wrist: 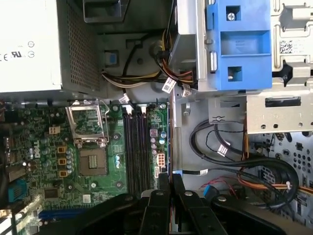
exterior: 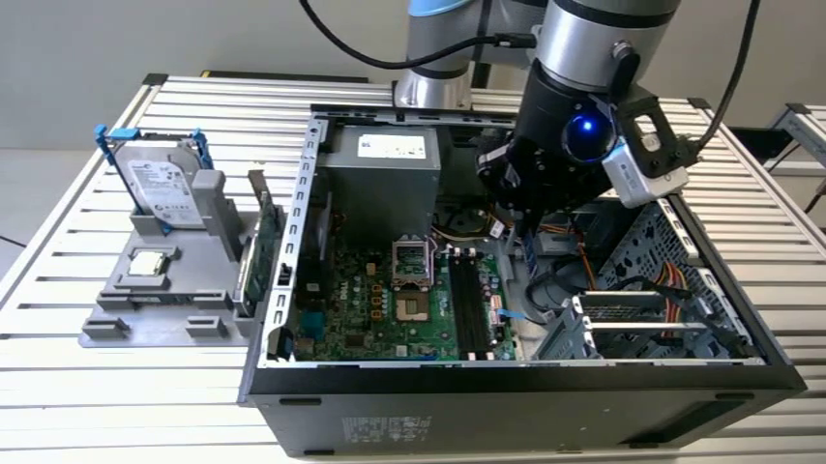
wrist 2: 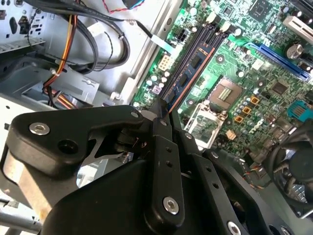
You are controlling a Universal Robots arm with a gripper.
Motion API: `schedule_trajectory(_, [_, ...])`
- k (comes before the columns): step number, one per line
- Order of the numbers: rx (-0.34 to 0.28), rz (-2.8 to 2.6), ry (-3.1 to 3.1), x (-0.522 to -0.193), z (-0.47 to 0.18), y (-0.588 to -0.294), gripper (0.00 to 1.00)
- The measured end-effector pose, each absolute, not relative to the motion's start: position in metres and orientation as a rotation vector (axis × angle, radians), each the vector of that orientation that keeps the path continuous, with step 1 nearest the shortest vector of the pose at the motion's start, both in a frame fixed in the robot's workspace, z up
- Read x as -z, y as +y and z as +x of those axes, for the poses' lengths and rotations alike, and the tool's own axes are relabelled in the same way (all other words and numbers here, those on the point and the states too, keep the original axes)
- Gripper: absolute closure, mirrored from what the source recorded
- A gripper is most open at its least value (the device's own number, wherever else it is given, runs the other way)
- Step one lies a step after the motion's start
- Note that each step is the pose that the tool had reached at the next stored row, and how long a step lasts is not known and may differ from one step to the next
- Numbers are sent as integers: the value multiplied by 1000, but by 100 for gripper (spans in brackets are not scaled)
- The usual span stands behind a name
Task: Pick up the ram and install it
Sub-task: 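Insert the ram into the slot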
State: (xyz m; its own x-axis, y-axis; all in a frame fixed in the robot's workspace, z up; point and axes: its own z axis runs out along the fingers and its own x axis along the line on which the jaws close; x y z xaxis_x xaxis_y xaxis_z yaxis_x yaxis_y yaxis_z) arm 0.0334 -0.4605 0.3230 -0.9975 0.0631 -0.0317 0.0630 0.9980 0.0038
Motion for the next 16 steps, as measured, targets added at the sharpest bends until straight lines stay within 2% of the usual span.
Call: schedule_trajectory(16, [-5,60,3109,-308,28,-473,100])
